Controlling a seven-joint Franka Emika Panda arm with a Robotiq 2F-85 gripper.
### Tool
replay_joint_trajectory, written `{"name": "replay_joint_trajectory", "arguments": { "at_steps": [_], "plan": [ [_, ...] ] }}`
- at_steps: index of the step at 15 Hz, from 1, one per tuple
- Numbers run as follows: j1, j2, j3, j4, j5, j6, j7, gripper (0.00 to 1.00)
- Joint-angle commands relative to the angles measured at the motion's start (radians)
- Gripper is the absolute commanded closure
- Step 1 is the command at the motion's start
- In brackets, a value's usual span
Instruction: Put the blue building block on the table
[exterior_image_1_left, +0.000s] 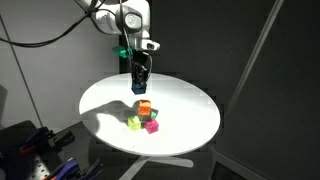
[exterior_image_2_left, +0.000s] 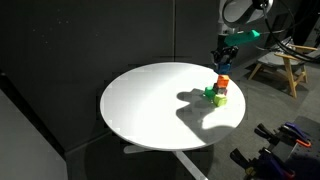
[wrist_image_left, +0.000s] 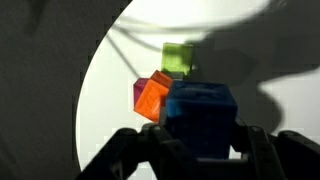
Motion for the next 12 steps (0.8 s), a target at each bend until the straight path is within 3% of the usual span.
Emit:
{"name": "replay_joint_trajectory", "arguments": {
  "at_steps": [1,12],
  "plan": [
    [0.01,-0.039,0.022,-0.044,-0.029,0.026,-0.022,0.69],
    [0.047,0.03,0.058,-0.068,-0.039,0.124,-0.012,0.69]
  ]
}}
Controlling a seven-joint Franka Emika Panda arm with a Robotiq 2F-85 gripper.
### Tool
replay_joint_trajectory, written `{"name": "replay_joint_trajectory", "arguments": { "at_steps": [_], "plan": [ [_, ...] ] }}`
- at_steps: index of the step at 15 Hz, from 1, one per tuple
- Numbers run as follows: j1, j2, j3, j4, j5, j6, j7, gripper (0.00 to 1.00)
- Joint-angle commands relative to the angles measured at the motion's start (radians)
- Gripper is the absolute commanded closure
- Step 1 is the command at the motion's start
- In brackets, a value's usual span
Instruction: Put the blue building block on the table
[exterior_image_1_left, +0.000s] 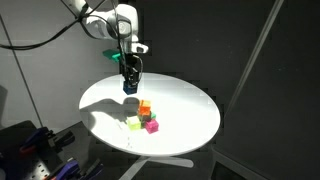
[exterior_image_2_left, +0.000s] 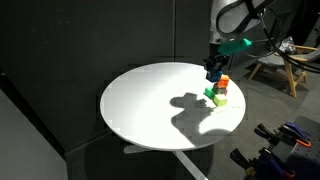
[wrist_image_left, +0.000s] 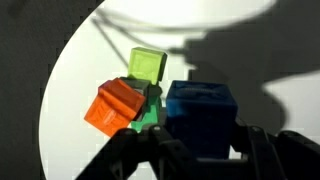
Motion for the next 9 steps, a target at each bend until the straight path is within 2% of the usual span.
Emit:
{"name": "replay_joint_trajectory", "arguments": {
  "at_steps": [1,9],
  "plan": [
    [0.006,0.024,0.0,-0.016,-0.033,0.053,-0.007,0.69],
    [0.023,0.094,-0.011,-0.029,-0.064,0.132,-0.004,0.69]
  ]
}}
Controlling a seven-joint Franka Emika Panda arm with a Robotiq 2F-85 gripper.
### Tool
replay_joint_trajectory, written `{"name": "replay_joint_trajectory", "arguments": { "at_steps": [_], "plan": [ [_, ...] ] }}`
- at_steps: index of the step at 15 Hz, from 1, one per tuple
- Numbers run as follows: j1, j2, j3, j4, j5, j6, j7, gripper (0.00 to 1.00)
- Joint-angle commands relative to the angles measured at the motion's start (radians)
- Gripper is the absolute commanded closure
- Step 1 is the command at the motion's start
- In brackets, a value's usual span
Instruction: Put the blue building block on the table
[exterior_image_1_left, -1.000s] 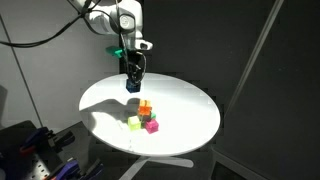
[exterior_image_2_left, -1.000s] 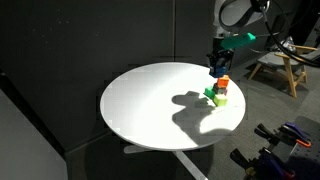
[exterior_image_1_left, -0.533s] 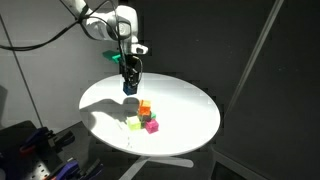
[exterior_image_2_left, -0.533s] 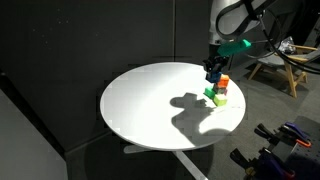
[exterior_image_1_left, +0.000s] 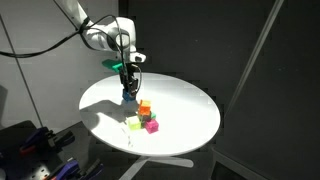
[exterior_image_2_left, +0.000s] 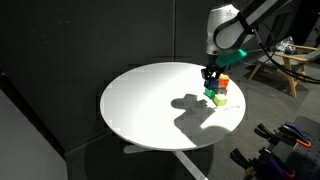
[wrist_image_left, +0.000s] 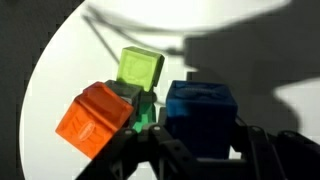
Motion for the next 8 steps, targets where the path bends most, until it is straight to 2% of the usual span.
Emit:
{"name": "replay_joint_trajectory", "arguments": {
  "at_steps": [1,8],
  "plan": [
    [0.009,0.018,-0.011,-0.005,-0.021,0.034,-0.004,0.69],
    [0.014,0.075,-0.022,0.003,-0.017,0.069,-0.001,0.69]
  ]
}}
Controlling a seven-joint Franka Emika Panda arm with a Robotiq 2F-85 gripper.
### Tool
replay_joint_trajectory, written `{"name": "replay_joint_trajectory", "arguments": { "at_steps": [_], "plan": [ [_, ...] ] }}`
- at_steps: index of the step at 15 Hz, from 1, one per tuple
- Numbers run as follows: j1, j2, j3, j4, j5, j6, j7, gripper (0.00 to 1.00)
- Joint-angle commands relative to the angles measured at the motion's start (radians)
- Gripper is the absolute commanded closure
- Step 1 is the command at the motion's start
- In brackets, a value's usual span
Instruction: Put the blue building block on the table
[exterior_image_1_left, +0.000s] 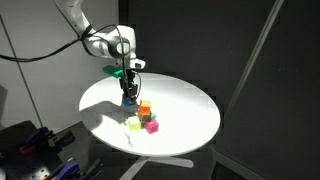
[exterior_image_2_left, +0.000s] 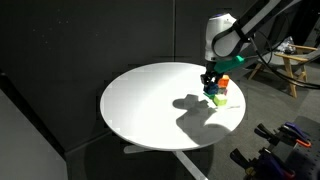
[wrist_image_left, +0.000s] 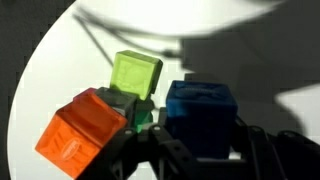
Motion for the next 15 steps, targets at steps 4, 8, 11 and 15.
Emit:
{"name": "replay_joint_trajectory", "arguments": {
  "at_steps": [4,8,11,15],
  "plan": [
    [0.016,0.044,-0.03,0.007,-0.021,0.046,-0.001,0.69],
    [0.034,0.073,-0.054,0.008,-0.055,0.076,0.012,0.69],
    [0.048,0.09,-0.072,0.011,-0.07,0.092,0.015,0.69],
    [0.057,0.098,-0.086,0.01,-0.072,0.097,0.012,0.19]
  ]
}}
